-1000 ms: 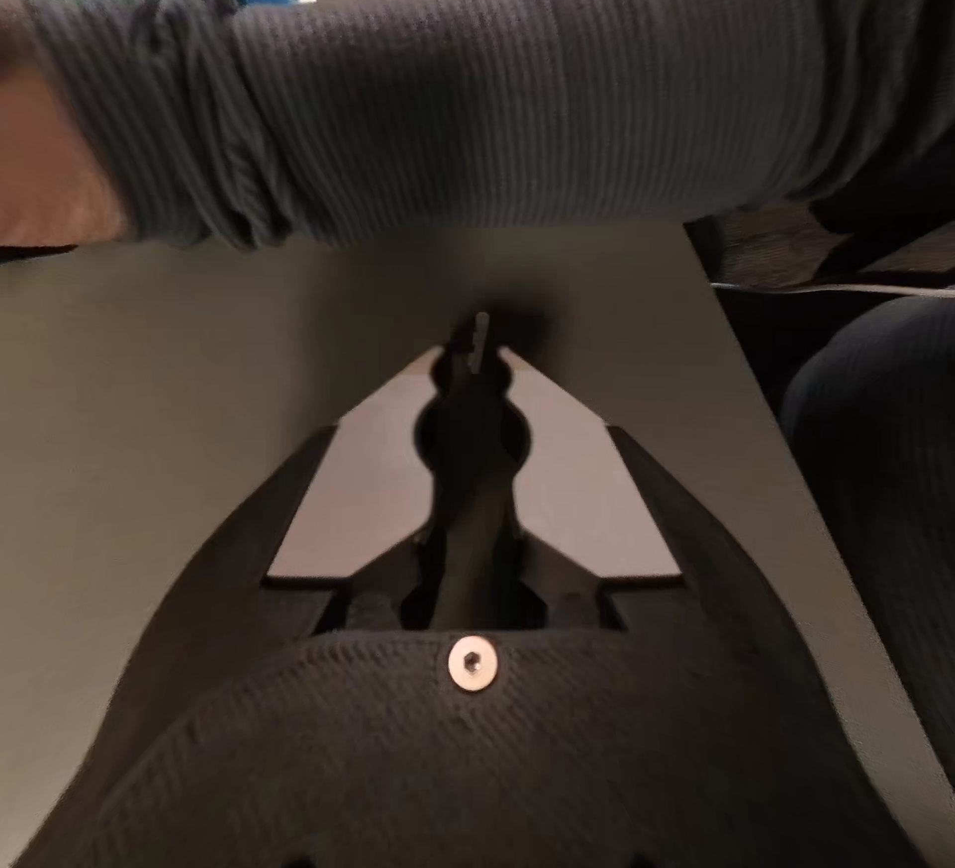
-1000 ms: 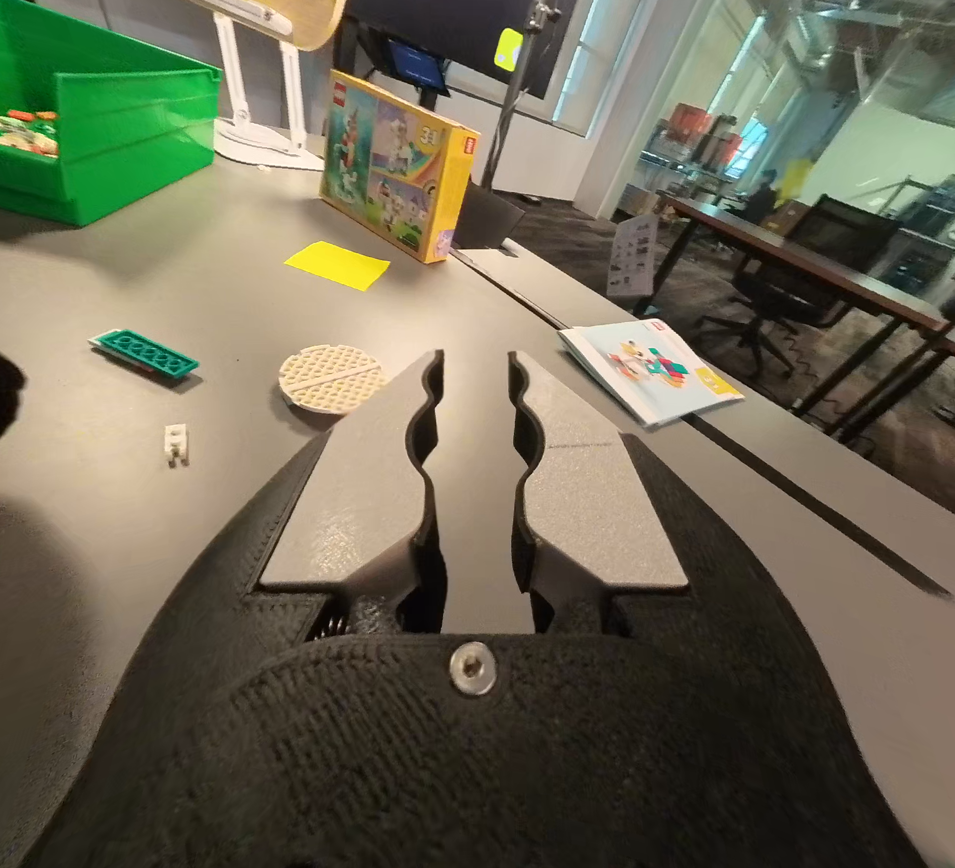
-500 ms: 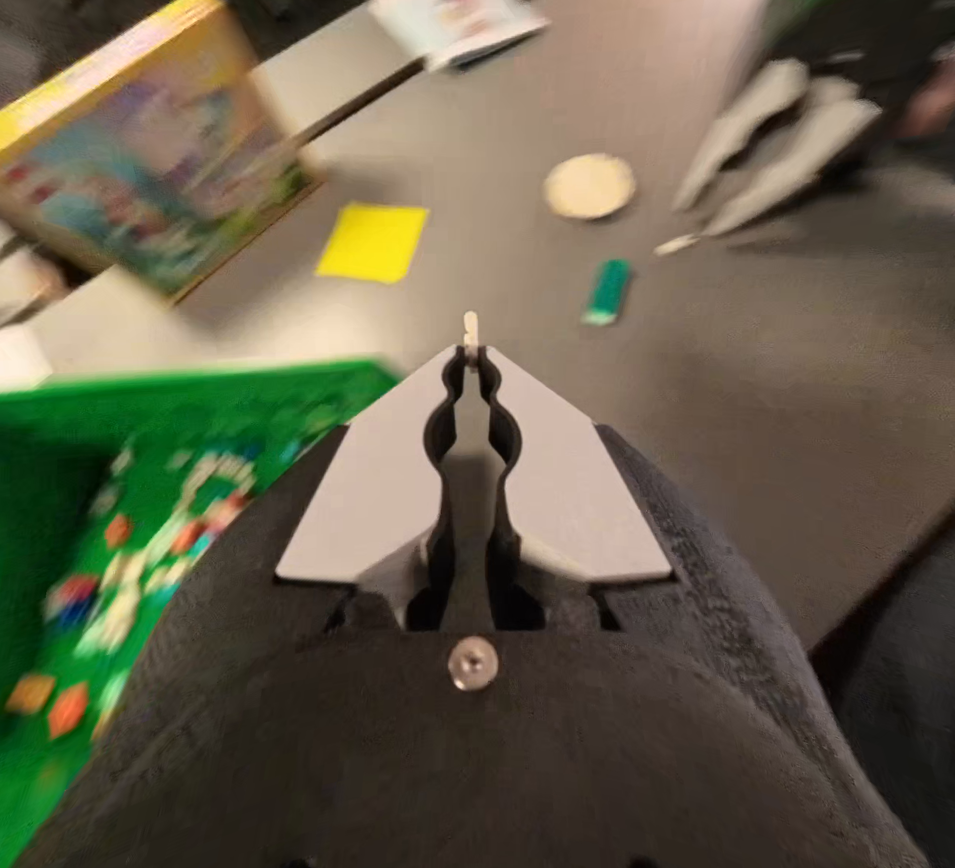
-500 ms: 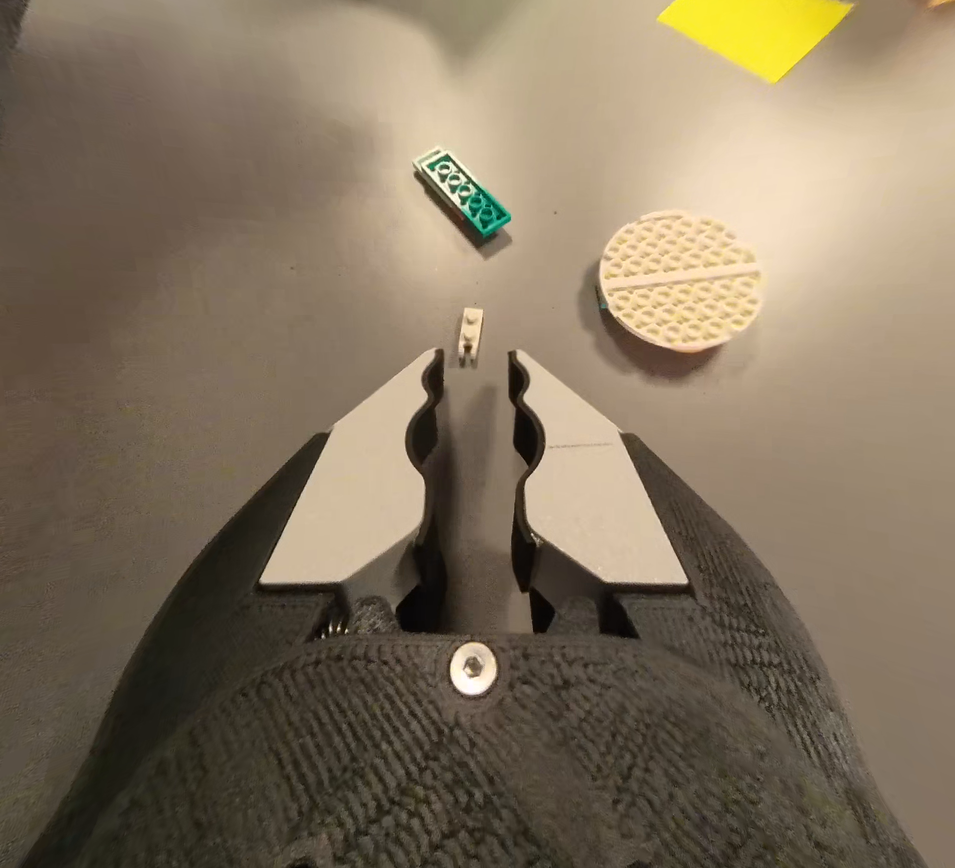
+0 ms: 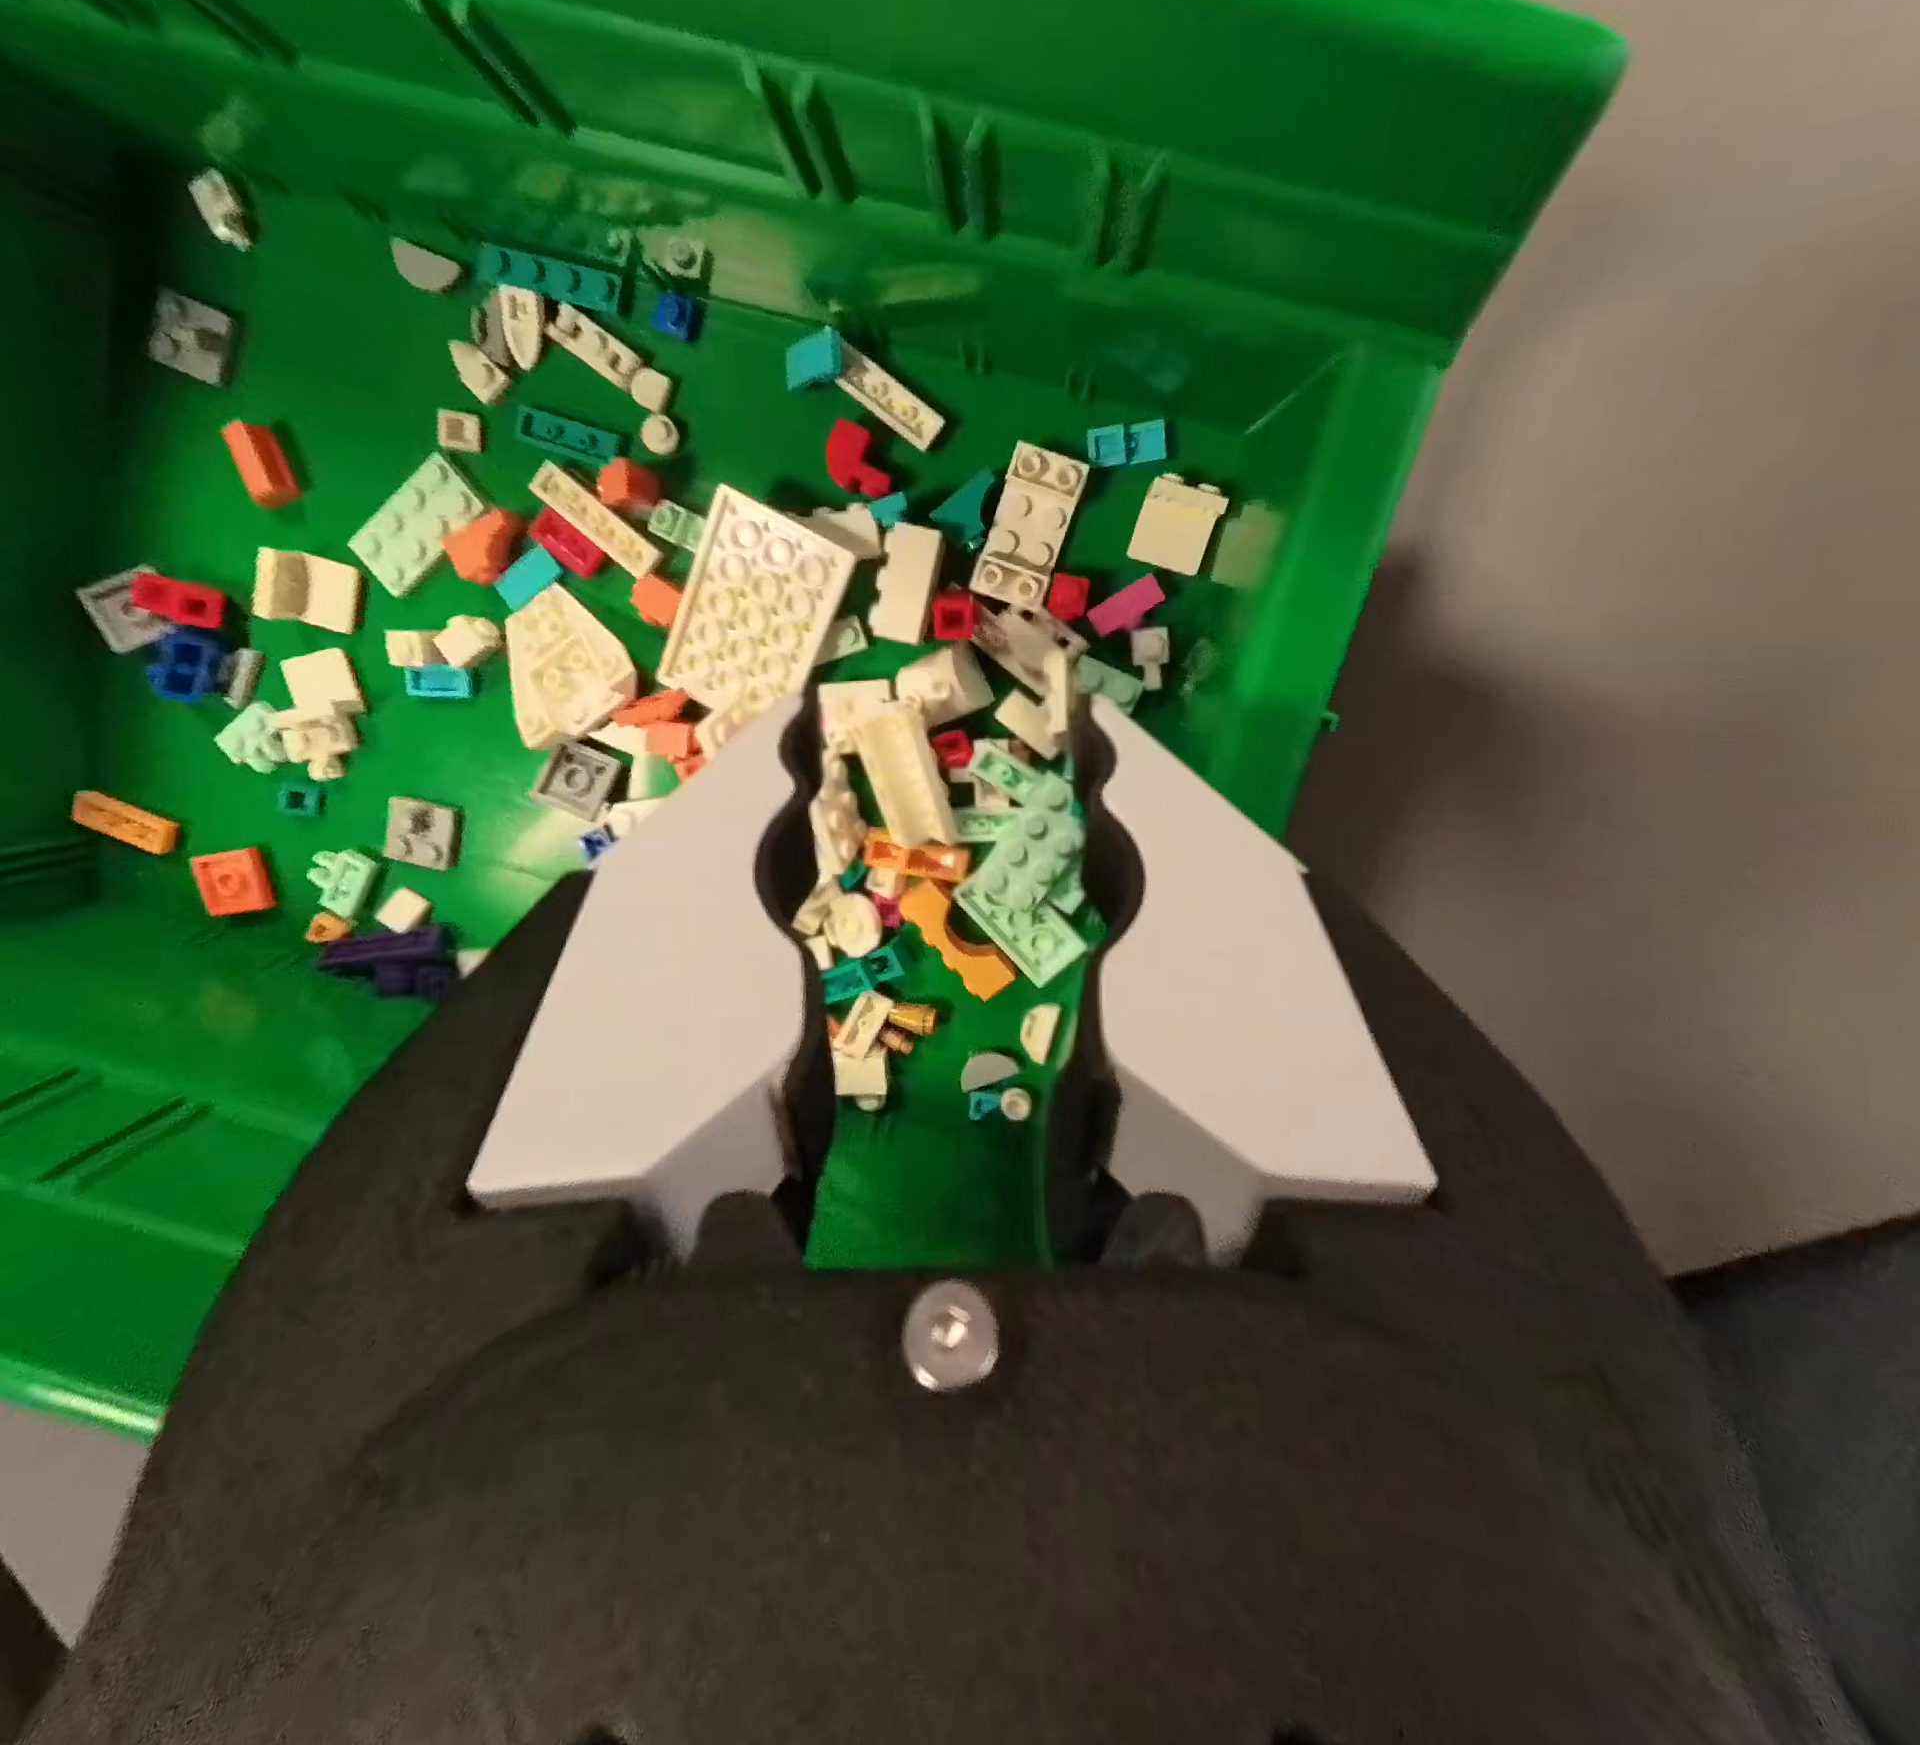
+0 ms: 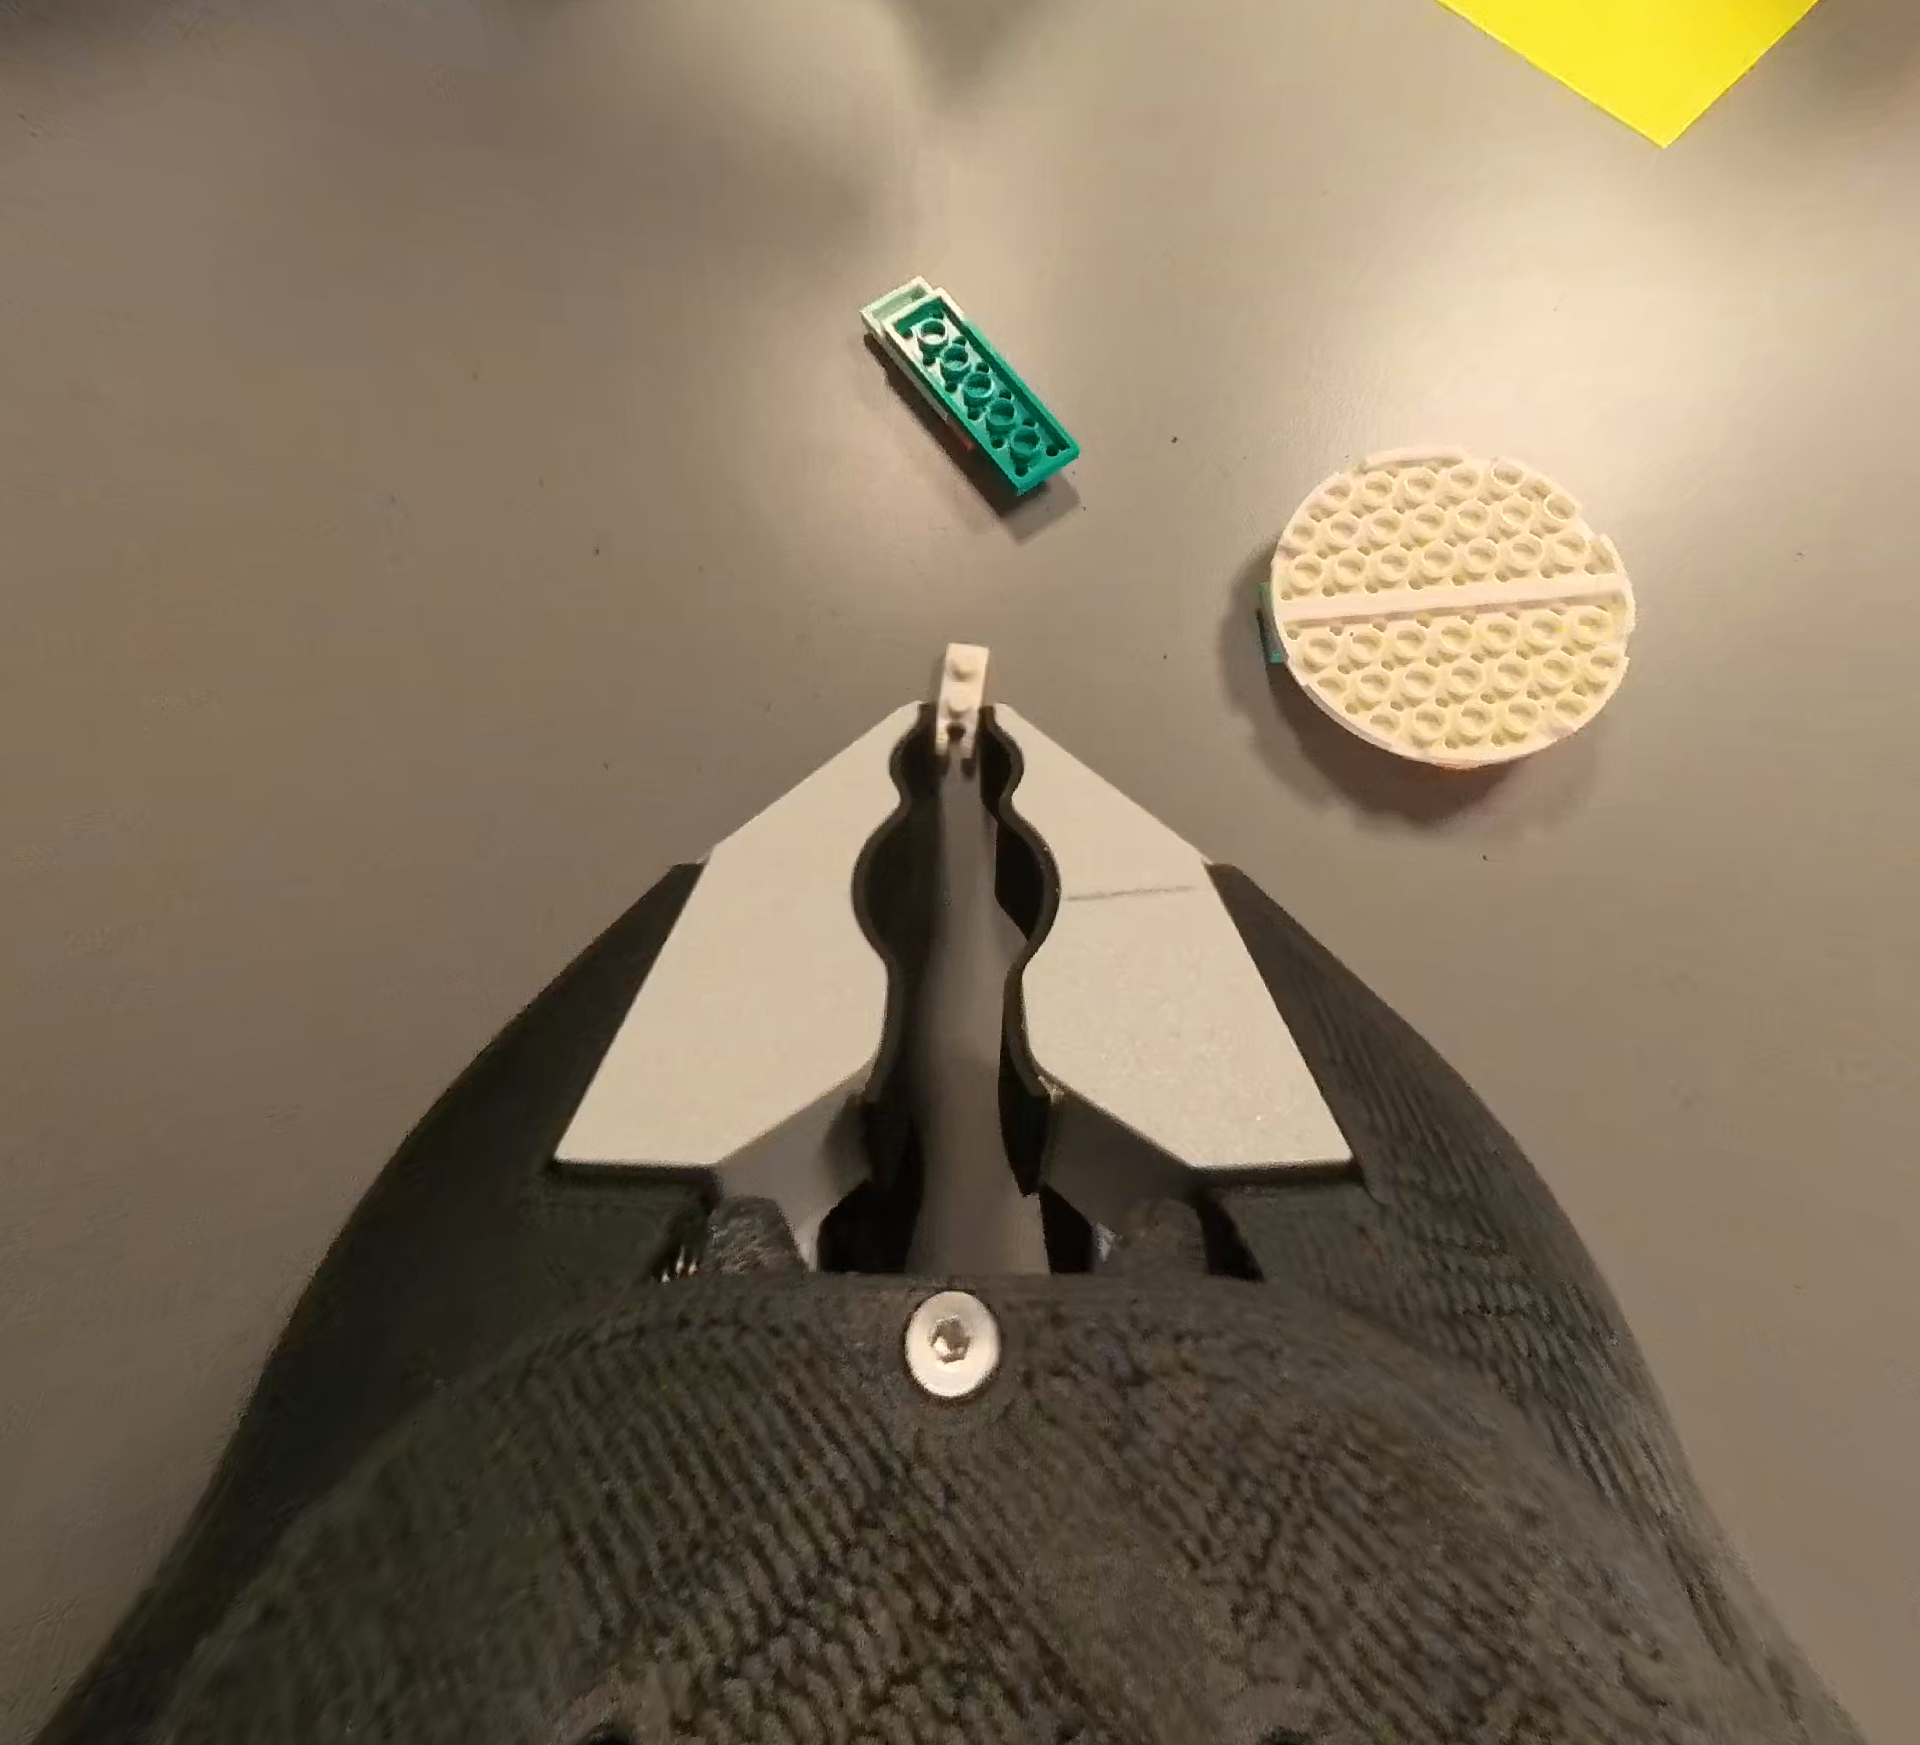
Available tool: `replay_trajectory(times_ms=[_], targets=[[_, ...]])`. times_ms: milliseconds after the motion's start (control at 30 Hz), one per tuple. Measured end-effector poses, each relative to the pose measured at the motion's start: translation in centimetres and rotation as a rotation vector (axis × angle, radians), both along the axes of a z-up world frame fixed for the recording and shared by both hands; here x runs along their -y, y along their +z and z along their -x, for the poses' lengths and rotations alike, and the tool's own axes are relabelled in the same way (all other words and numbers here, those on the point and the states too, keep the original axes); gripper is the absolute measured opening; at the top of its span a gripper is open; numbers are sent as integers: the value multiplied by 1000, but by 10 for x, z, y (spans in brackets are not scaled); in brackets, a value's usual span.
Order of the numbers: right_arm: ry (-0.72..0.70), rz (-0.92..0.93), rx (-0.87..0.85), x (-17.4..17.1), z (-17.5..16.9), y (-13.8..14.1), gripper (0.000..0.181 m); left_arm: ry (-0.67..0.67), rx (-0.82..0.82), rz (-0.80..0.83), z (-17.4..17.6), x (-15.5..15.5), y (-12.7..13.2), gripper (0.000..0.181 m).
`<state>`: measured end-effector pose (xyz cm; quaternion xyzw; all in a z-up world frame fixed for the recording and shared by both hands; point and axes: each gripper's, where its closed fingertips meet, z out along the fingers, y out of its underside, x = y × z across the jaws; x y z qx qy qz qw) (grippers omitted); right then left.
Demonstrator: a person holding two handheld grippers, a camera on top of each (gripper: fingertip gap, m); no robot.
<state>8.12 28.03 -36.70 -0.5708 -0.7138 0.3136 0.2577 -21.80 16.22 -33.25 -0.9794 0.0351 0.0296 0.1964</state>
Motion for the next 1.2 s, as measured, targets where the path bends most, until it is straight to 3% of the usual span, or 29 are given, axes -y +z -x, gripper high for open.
replay_trajectory(times_ms=[167,267,367,433,533,667,833,900,967,1033,1100,1200], targets=[[-9,-36,23,0,2,0,5,75,-12,-8,11,4,2,65],[13,-155,-94,4,16,25,5,94,-34,-233,4,-11,35,63],[84,-344,-341,26,40,73,4,-145,216,-576,-78,-31,84,51],[147,-468,-479,48,49,98,4,-363,445,-664,-146,-27,100,40],[218,-644,-592,74,56,115,4,-531,658,-671,-212,-23,100,32],[267,-746,-624,90,59,117,4,-579,783,-639,-248,-24,86,22],[305,-781,-621,97,59,115,5,-572,859,-605,-257,-24,80,19],[314,-806,-608,97,59,112,5,-549,867,-592,-254,-26,77,5],[323,-816,-593,99,61,107,5,-546,859,-558,-253,-24,71,4],[309,-805,-595,98,62,105,27,-556,808,-558,-247,-23,70,3],[258,-739,-580,86,60,104,37,-514,707,-641,-225,-26,83,3],[158,-575,-516,59,56,95,43,-278,333,-754,-139,-36,102,3]])
